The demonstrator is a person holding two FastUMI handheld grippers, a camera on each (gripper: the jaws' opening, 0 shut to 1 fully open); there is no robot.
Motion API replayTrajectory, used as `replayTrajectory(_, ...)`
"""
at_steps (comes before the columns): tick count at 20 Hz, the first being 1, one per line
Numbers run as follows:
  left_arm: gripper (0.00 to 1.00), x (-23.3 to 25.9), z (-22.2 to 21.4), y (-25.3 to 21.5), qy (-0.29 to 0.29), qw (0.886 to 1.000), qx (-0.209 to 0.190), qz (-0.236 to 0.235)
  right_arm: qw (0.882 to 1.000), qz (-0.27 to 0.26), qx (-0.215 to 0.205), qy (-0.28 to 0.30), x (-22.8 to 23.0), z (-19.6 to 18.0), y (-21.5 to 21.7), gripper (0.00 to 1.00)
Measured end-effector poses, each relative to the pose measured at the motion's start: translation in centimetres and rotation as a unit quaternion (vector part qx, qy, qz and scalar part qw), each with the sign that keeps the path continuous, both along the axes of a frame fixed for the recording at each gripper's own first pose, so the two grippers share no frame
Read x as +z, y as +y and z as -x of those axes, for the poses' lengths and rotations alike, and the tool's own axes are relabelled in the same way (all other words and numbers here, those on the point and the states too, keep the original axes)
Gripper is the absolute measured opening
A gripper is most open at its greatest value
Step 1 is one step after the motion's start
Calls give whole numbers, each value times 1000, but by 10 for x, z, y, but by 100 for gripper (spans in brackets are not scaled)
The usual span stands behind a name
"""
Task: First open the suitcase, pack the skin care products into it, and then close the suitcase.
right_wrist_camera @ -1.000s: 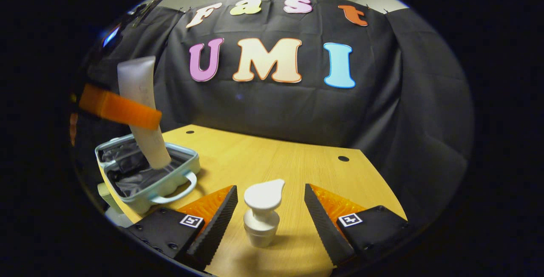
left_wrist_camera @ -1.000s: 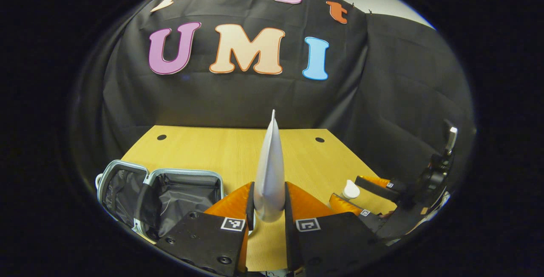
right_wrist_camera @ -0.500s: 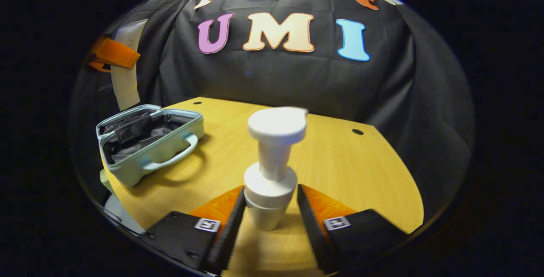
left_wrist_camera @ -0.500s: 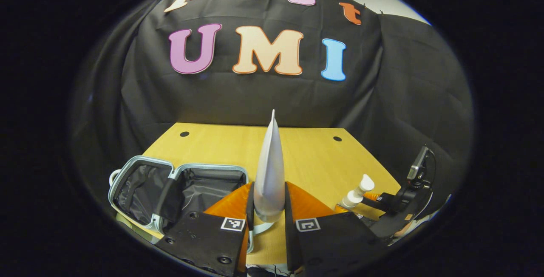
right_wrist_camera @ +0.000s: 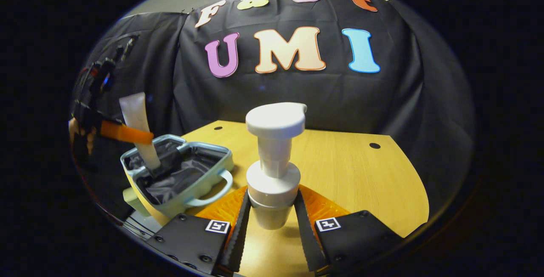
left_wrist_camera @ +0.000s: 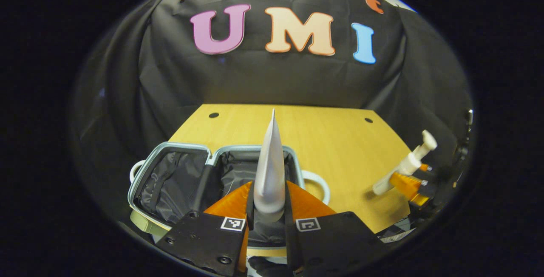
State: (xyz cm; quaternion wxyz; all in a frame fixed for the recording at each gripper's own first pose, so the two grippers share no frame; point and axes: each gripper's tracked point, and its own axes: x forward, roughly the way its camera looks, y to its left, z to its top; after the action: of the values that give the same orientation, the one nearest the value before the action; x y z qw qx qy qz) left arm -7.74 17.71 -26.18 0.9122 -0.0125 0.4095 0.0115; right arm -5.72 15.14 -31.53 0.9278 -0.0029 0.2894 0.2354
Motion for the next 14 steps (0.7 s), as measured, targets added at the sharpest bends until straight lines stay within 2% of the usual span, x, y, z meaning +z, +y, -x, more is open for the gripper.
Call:
replayTrajectory(5, 29, -67, 20, 39, 115, 993, -1, 7, 1000, -18, -7, 7, 26, 15, 43, 59)
replayTrajectory(7, 29, -89, 30, 42, 151, 988, 1, 26, 1000, -21, -4, 9, 34, 20, 58, 59)
replayTrajectory(10, 29, -116, 38, 53, 190, 981, -4, 29, 1000, -24, 14, 14, 46, 30, 83, 59)
replayTrajectory(14, 29, -124, 18, 57, 167, 985, -4, 51, 998, -43, 46, 19, 59, 42, 125, 59)
